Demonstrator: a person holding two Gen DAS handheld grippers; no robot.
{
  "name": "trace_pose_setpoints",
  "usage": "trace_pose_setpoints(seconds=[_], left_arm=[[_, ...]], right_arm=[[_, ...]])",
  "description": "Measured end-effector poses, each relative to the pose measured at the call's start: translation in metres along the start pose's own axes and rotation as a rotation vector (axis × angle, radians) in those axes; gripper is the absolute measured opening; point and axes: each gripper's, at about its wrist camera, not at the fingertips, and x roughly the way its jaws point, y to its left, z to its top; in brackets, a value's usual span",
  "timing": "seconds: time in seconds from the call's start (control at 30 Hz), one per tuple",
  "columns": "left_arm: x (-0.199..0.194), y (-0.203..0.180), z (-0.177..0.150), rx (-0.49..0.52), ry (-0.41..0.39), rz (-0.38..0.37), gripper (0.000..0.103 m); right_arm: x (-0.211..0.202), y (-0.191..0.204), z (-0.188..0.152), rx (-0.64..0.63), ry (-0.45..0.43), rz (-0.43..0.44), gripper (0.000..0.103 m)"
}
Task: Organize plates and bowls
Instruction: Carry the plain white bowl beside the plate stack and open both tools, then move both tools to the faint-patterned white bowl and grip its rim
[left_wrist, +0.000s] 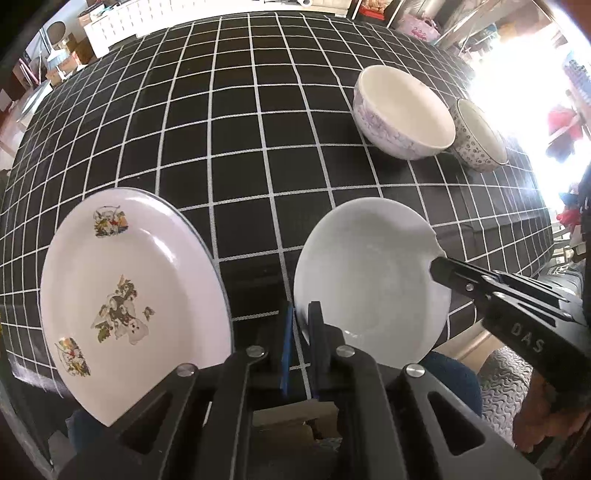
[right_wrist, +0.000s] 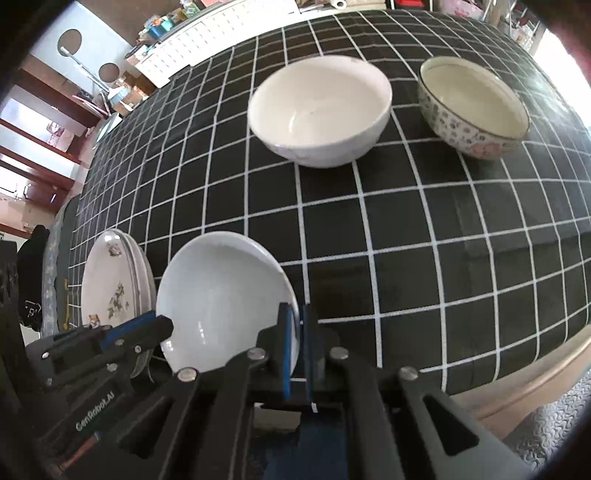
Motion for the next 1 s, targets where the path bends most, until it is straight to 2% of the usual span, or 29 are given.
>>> trace_pose_setpoints(seconds=[0.1, 0.27, 0.33, 0.43, 0.47, 0.5, 0.53, 0.57, 0.6, 0.77, 0.83, 1.0], left_arm=[[-0.006, 0.001, -0.003, 0.011, -0.024, 0.010, 0.009], [-0.028, 0.006, -0.011, 0.029, -0.092, 0.022, 0.009], [-0.040, 0.011, -0.015, 0.022, -0.126, 0.024, 0.019], [-0.059, 0.016, -0.019, 0.018, -0.175, 0.022, 0.019], [-0.067, 0.017, -0.020, 0.021, -0.191, 0.021, 0.020], [-0.077, 0.018, -0.022, 0.029, -0.211, 0.020, 0.023], [-0.085, 0.019, -0.023, 0.035, -0.229, 0.020, 0.028], [-0.094, 0.019, -0.025, 0.042, -0.250, 0.022, 0.030], [-0.102, 0.019, -0.025, 0.050, -0.270, 0.025, 0.032], [-0.139, 0.015, -0.024, 0.082, -0.339, 0.018, 0.044], [-0.150, 0.012, -0.020, 0.104, -0.352, 0.008, 0.052], [-0.168, -0.002, -0.009, 0.134, -0.387, 0.001, 0.054]], right_arm=[[-0.008, 0.005, -0.001, -0.036, -0.021, -0.036, 0.012], [-0.036, 0.011, -0.005, -0.084, -0.128, -0.128, 0.013], [-0.050, 0.016, -0.008, -0.104, -0.173, -0.159, 0.013], [-0.070, 0.027, -0.012, -0.149, -0.236, -0.198, 0.016], [-0.076, 0.030, -0.012, -0.161, -0.255, -0.210, 0.022], [-0.081, 0.033, -0.013, -0.171, -0.276, -0.218, 0.034], [-0.090, 0.038, -0.015, -0.182, -0.301, -0.218, 0.042], [-0.095, 0.038, -0.016, -0.188, -0.311, -0.211, 0.056], [-0.099, 0.040, -0.016, -0.190, -0.320, -0.198, 0.065], [-0.124, 0.049, -0.015, -0.186, -0.361, -0.158, 0.073], [-0.130, 0.052, -0.013, -0.184, -0.365, -0.141, 0.075], [-0.139, 0.055, -0.005, -0.186, -0.361, -0.130, 0.076]])
